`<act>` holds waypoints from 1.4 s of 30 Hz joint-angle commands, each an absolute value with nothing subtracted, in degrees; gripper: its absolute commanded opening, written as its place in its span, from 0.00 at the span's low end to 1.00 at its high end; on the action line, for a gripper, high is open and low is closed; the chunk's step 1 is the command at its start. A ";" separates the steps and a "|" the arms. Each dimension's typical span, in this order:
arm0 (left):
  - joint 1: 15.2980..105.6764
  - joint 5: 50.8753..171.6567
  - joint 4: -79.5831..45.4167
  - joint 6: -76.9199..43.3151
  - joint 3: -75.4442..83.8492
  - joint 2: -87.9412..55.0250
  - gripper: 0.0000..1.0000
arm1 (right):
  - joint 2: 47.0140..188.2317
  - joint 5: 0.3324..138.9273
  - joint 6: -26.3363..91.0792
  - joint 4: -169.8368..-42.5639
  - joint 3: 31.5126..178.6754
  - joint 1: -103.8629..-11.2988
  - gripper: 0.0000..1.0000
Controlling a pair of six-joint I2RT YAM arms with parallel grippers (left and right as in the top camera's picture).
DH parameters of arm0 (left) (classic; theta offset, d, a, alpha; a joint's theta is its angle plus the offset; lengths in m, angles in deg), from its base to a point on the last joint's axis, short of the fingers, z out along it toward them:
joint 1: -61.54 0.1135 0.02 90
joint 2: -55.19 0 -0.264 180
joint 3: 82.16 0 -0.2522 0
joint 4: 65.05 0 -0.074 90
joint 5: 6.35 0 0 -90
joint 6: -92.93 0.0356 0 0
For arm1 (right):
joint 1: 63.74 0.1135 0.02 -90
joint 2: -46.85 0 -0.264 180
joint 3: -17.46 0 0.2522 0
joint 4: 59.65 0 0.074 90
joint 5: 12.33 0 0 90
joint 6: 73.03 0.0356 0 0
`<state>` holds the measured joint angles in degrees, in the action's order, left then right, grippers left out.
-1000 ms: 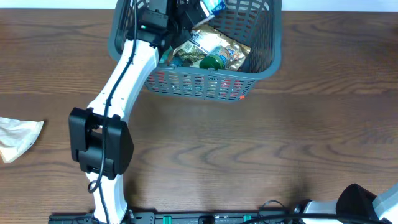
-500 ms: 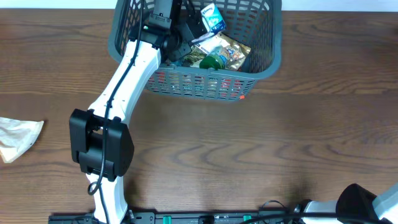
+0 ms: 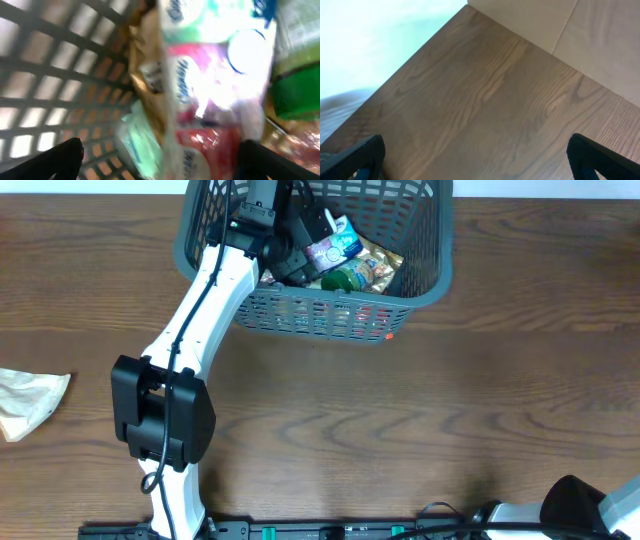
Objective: Pack container
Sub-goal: 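Carry the tissue packs over the basket and drop them inside, then move the left gripper to the clear bread bag and grasp it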
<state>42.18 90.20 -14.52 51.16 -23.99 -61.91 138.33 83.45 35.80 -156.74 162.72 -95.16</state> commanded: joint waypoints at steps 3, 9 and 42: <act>42.49 82.28 -20.13 45.35 -27.84 -55.42 0.98 | 138.03 83.19 35.13 -156.79 162.70 -95.54 0.99; 46.25 70.79 -17.23 25.41 -39.12 -50.78 0.99 | 138.03 83.17 35.13 -156.79 162.68 -95.54 0.99; 104.80 71.97 41.02 -70.65 -39.82 -52.40 0.99 | 138.03 80.63 35.13 -156.50 162.68 -95.54 0.99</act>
